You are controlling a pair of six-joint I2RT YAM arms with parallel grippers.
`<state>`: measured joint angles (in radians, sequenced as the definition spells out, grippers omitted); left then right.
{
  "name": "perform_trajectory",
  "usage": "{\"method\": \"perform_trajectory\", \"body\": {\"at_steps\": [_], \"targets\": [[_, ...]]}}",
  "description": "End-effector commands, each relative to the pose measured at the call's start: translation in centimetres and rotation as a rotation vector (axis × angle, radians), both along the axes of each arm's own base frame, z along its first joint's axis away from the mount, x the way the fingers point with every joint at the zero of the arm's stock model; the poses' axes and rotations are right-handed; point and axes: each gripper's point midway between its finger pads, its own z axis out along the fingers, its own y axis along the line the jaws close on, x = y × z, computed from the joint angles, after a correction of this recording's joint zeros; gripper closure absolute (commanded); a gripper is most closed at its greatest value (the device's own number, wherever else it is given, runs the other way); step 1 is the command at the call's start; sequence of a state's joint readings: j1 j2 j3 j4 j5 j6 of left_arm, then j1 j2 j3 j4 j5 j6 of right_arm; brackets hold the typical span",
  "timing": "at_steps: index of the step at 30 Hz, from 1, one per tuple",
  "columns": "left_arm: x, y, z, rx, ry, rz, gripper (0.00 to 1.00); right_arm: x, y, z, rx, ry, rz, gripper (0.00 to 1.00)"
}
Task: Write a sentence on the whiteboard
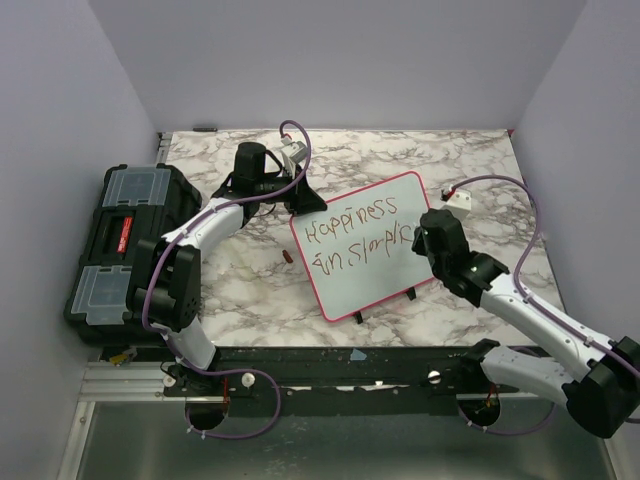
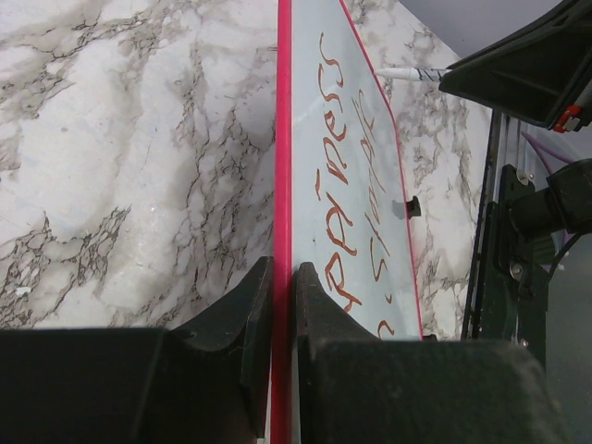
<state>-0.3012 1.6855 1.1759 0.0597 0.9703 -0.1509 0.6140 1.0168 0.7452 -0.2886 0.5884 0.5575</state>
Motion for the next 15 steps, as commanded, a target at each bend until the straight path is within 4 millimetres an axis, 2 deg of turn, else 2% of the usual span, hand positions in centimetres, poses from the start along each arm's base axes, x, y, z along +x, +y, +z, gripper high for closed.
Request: {"method": "perform_trajectory", "body": {"at_steps": [1, 7, 15], "targets": [[1.5, 0.2, 2.0, -0.018, -0.145, -0.001, 1.0, 1.4, 0.0, 1.5, -0.004, -0.052, -0.036, 0.99], [1.5, 0.2, 2.0, -0.018, -0.145, 0.0, 1.0, 1.6, -0.1, 0.4, -0.032, -0.031, -0.041, 0.99], [1.5, 0.3, 2.0, -0.018, -0.146, 0.001, 1.0, 0.8, -0.2, -0.9, -0.028, -0.003, -0.03, 0.99]]}}
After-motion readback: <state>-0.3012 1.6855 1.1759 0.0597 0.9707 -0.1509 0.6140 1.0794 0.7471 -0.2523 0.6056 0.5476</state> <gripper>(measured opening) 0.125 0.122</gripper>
